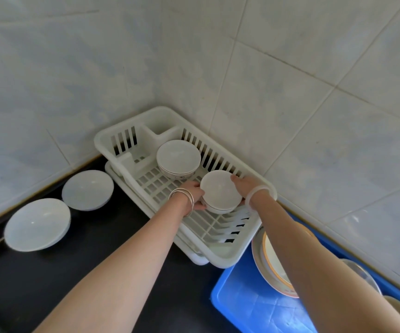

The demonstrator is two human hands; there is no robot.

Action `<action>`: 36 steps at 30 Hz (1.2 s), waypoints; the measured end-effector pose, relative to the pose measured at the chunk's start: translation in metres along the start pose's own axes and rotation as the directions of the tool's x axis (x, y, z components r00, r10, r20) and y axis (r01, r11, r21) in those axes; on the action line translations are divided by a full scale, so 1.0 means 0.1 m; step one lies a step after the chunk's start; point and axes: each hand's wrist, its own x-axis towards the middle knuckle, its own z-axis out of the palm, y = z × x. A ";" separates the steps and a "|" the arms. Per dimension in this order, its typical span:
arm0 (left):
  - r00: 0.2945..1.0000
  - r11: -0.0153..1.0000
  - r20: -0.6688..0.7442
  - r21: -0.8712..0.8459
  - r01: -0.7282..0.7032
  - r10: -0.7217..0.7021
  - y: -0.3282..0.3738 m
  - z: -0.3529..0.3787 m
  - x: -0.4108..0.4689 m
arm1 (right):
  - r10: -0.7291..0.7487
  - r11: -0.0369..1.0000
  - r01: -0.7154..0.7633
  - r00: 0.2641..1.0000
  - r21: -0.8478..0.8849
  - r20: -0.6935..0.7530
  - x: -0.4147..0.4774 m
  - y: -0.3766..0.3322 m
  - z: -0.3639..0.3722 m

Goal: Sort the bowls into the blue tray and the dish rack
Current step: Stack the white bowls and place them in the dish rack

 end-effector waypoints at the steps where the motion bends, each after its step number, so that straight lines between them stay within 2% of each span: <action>1: 1.000 1.000 0.001 0.005 -0.005 0.005 -0.02 0.00 0.01 | 0.003 1.000 -0.003 1.000 0.002 -0.002 0.00 0.01 0.00; 6: 0.999 0.993 -0.020 0.109 -0.035 0.038 -0.01 -0.02 0.06 | -0.026 1.000 0.026 1.000 0.012 -0.001 0.01 0.03 0.00; 9: 0.997 0.967 -0.014 0.242 -0.076 0.082 -0.04 -0.08 -0.01 | -0.047 0.997 0.047 0.999 -0.067 -0.006 -0.05 0.04 0.07; 11: 0.993 0.944 -0.018 0.315 -0.101 0.113 -0.01 -0.14 -0.04 | -0.094 0.983 0.090 0.995 -0.159 -0.017 -0.12 0.02 0.08; 13: 0.978 0.944 -0.120 0.303 -0.128 0.171 -0.15 -0.74 -0.60 | -0.249 0.940 0.257 0.966 -0.226 0.066 -0.72 -0.26 0.50; 18: 0.946 0.907 -0.169 0.370 -0.199 0.277 -0.17 -0.87 -0.80 | -0.379 0.925 0.381 0.922 -0.001 0.079 -1.02 -0.32 0.66; 21: 0.882 0.878 -0.255 0.385 -0.284 0.397 -0.27 -0.96 -0.96 | -0.432 0.900 0.420 0.896 0.116 0.103 -1.17 -0.38 0.79; 24: 0.809 0.874 -0.385 0.385 -0.296 0.444 -0.45 -1.07 -1.16 | -0.454 0.889 0.434 0.879 0.150 0.148 -1.21 -0.43 1.02; 30: 0.621 0.935 -0.702 0.309 -0.175 0.348 -0.96 -1.78 -1.41 | -0.341 0.940 0.322 0.879 0.114 0.333 -1.31 -0.58 1.96; 34: 0.515 0.943 -0.799 0.328 -0.058 0.310 -1.20 -2.19 -1.37 | -0.267 0.949 0.310 0.890 -0.060 0.370 -1.19 -0.67 2.41; 36: 0.476 0.943 -0.825 0.330 -0.035 0.306 -1.27 -2.34 -1.33 | -0.209 0.969 0.242 0.908 -0.048 0.363 -1.11 -0.75 2.57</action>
